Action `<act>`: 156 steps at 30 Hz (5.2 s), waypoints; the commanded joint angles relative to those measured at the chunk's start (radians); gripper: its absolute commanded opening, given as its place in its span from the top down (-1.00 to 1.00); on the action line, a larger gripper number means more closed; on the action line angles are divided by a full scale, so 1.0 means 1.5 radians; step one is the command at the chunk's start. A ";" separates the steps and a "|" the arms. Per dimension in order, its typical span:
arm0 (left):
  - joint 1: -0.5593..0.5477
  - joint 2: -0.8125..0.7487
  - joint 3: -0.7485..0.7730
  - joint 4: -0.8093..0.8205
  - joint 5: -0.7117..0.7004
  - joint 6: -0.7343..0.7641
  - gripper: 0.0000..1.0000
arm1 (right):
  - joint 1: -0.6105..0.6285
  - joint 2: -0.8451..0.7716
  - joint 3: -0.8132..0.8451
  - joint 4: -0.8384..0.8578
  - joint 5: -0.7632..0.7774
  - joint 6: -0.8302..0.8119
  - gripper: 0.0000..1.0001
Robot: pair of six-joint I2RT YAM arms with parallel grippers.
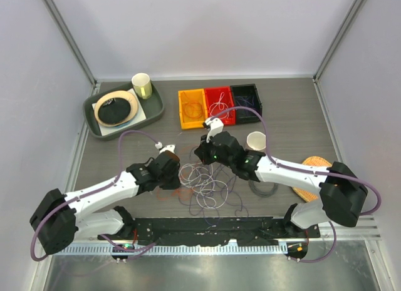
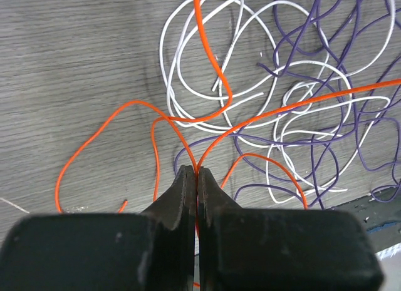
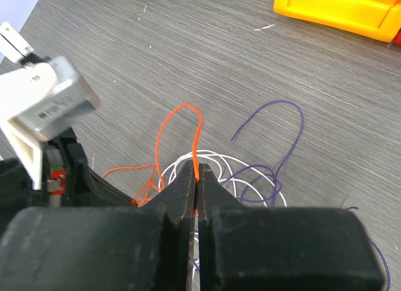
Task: Untangle the cables
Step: Untie the cable, then place the cable in the bin.
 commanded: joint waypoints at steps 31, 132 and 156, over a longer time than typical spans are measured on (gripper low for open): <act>0.034 -0.007 0.419 -0.042 -0.272 0.129 1.00 | -0.002 -0.471 -0.264 0.019 0.237 0.047 -0.84; 0.240 0.860 1.005 -0.081 -0.282 -0.147 1.00 | -0.001 -0.663 -0.405 0.060 0.484 0.034 -0.93; 0.220 0.792 1.010 -0.079 -0.290 -0.101 0.24 | -0.001 -0.644 -0.389 0.059 0.462 0.024 -0.93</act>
